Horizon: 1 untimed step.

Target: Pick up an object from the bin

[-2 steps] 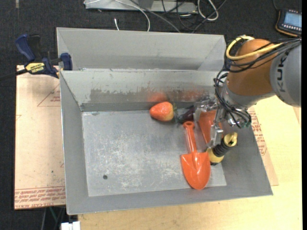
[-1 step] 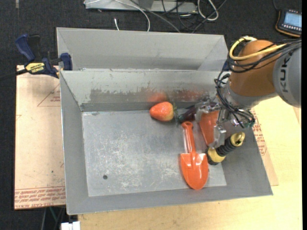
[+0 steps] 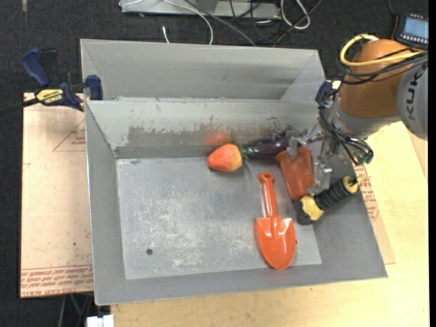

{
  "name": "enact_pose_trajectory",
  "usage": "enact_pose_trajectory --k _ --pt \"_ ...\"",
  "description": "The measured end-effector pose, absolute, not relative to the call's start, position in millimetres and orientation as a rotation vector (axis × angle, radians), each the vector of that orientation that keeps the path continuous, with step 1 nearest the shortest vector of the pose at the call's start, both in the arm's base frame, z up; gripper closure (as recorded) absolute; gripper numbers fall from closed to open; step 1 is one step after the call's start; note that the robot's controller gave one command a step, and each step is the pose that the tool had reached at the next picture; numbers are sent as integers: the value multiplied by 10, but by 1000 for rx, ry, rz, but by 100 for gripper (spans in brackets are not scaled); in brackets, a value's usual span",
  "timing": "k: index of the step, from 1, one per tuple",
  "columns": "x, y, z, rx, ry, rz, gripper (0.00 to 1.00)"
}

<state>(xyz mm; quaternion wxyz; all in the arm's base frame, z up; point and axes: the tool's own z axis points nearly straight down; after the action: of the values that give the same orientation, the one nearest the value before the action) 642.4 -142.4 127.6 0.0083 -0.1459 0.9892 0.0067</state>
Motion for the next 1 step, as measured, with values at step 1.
enact_pose_trajectory --k 1 --pt "6519 -1237 1161 -443 3095 20 0"
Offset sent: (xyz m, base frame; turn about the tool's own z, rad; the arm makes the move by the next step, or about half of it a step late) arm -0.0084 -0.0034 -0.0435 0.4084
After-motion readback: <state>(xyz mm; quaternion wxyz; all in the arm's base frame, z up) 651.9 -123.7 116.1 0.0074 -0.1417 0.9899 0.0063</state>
